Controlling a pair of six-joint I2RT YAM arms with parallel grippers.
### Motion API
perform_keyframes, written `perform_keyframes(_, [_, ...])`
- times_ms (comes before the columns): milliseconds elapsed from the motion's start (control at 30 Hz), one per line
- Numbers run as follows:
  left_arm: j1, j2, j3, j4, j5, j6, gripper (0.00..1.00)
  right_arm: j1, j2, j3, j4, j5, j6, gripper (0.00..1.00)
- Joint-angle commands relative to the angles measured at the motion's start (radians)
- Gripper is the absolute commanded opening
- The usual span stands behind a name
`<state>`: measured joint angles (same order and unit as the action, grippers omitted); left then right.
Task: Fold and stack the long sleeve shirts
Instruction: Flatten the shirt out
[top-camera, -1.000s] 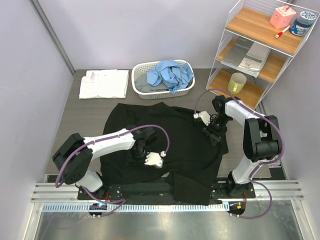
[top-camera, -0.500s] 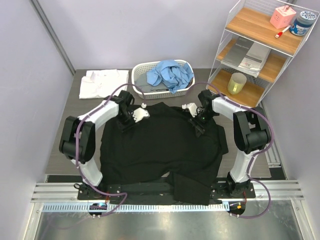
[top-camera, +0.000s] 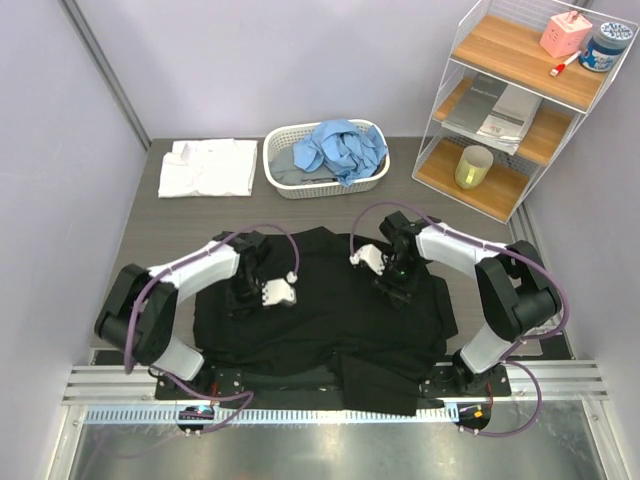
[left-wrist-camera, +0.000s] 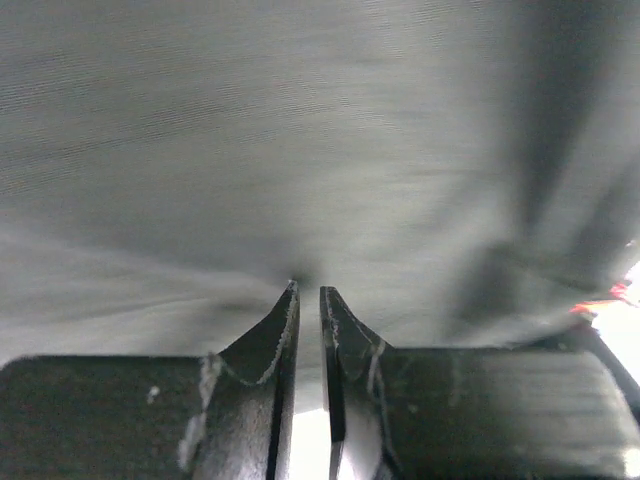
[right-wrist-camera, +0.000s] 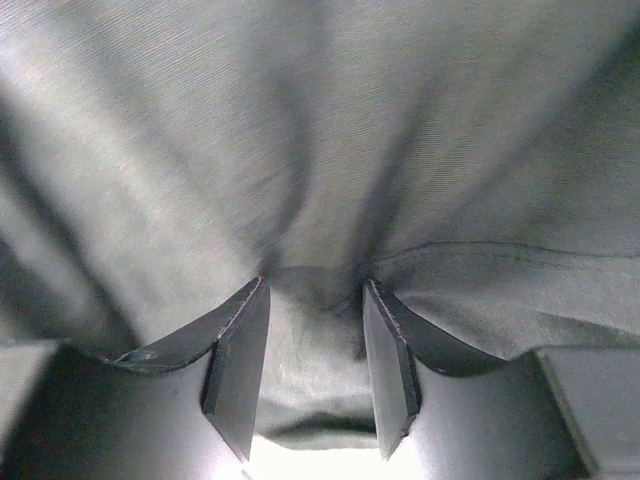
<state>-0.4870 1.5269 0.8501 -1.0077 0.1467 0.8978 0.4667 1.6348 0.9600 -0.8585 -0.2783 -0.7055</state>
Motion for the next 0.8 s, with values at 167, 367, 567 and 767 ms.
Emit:
perform_keyframes(167, [0.138, -0.044, 0.254, -0.178, 0.281, 0.032, 0.34, -0.118, -0.038, 0.385, -0.055, -0.245, 0.141, 0.53])
perform_keyframes(367, [0.257, 0.039, 0.406, 0.077, 0.260, -0.147, 0.43, -0.117, 0.126, 0.508, 0.144, -0.130, 0.282, 0.54])
perform_keyframes(567, [0.341, 0.232, 0.578, 0.193, 0.194, -0.253, 0.48, -0.097, 0.227, 0.542, 0.213, -0.108, 0.325, 0.59])
perform_keyframes(767, [0.378, 0.436, 0.757, 0.210, 0.162, -0.275, 0.51, -0.077, 0.275, 0.508, 0.288, -0.049, 0.327, 0.60])
